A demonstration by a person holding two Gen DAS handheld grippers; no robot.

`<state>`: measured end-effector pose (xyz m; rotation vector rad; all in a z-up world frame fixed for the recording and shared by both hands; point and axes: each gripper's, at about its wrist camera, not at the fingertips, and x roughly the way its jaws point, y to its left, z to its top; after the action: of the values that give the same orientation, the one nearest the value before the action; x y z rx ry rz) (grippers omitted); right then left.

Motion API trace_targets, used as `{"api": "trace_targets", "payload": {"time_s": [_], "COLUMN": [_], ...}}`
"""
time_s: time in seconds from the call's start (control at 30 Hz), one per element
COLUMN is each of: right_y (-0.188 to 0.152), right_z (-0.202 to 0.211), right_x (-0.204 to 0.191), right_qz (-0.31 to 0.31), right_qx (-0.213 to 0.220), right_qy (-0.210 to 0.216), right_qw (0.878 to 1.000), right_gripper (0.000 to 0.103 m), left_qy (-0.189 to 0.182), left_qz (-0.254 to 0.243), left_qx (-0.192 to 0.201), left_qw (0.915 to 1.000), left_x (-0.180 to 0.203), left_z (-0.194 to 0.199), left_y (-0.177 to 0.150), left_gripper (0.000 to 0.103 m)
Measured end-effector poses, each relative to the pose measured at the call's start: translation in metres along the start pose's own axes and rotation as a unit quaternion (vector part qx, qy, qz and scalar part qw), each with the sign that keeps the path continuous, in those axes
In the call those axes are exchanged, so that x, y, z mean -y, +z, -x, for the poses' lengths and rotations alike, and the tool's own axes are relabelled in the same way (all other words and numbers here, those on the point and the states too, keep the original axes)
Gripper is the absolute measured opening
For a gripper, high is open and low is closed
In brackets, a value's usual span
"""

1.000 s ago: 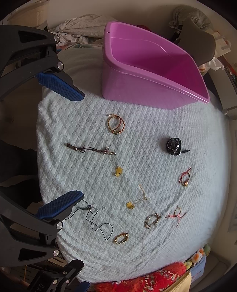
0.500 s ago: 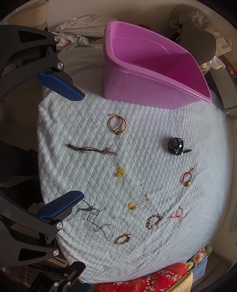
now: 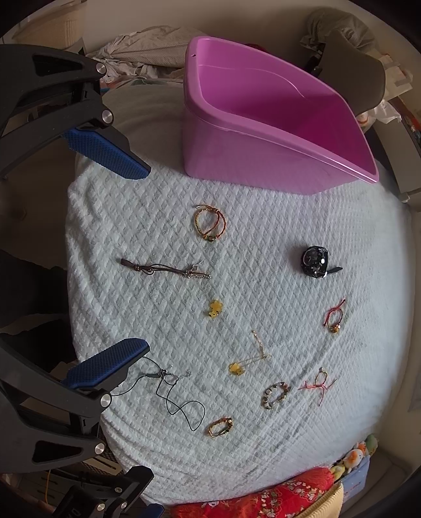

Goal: Organize jewelry

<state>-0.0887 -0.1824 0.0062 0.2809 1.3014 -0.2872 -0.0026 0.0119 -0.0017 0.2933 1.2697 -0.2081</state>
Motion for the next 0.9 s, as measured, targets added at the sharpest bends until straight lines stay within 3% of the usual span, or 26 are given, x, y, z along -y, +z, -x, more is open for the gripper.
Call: {"api": "trace_targets", "payload": {"time_s": [0.37,0.67,0.9], "right_y": [-0.013,-0.058,-0.087], "right_z": [-0.011,-0.036,-0.064], "right_x": [-0.013,-0.006,-0.002], "right_qz": [0.017,-0.001,0.017], "right_qx": [0.0,0.0,0.012], "right_qy": [-0.008,0.011,0.015], "right_qw": [1.0,1.0,1.0], "right_gripper": [0.093,0.093,0.093], "left_qy": [-0.01,-0.025,-0.002], "left_qz": [-0.006,0.009,0.03], "left_qx": [-0.006,0.004,0.024], "left_qw": [0.9999,0.9996,0.9992], "left_x": [-0.014,-0.046,-0.046], "left_z": [-0.011,-0.032,-0.055], "left_y": [-0.011,-0.056,-0.083], "left_gripper": [0.097,0.097,0.097]}}
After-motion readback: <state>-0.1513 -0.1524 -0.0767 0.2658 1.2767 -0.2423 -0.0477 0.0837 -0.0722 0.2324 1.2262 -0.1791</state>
